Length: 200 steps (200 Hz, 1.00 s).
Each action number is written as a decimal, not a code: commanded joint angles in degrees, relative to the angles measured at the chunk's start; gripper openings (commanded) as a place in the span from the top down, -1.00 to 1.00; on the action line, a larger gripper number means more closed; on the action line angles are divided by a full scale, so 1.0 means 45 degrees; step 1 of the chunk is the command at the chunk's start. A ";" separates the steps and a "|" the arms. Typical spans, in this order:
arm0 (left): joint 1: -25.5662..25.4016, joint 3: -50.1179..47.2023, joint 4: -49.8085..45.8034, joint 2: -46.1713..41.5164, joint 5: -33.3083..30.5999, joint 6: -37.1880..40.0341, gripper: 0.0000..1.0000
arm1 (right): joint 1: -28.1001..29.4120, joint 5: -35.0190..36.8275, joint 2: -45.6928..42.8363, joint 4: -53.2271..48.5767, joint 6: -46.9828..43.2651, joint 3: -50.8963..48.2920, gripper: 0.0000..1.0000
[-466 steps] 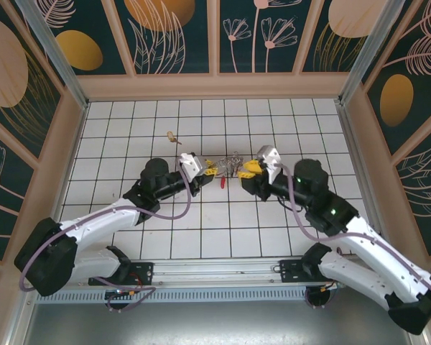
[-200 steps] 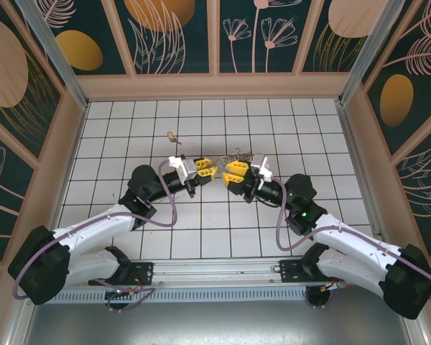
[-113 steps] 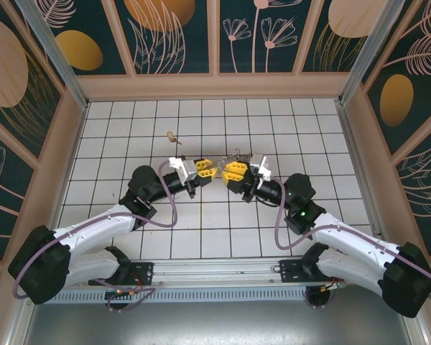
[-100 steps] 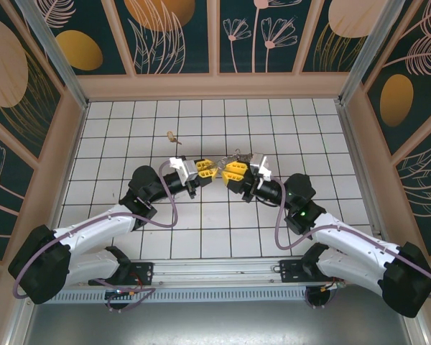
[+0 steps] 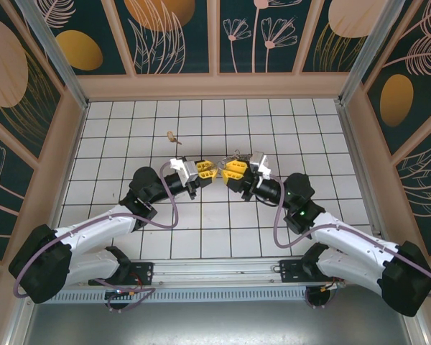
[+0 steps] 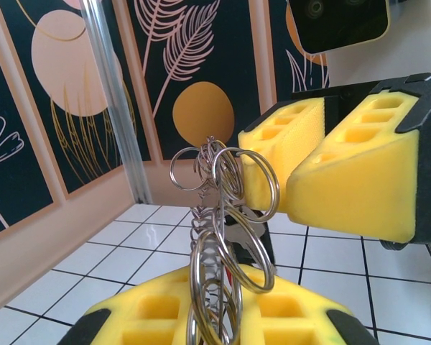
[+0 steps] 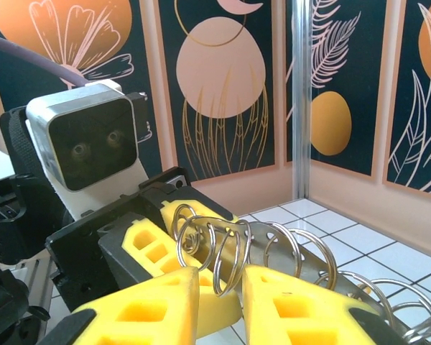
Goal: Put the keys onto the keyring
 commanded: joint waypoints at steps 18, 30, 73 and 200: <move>-0.0114 0.0023 0.0999 0.0031 -0.0025 0.0242 1.00 | 0.0079 0.0220 0.0306 0.0439 0.0226 0.0609 0.57; -0.0139 0.0022 0.0965 0.0052 -0.0041 0.0310 1.00 | 0.0079 0.0179 0.0386 0.0511 0.0258 0.0664 0.57; -0.0156 -0.0074 0.0974 0.0100 -0.0266 0.0383 1.00 | 0.0099 0.0203 0.0630 0.0528 0.0376 0.0901 0.62; -0.0177 -0.0340 0.0760 0.0103 -0.0472 0.0531 0.94 | 0.0323 0.1122 0.1380 0.2011 0.0304 0.0896 1.00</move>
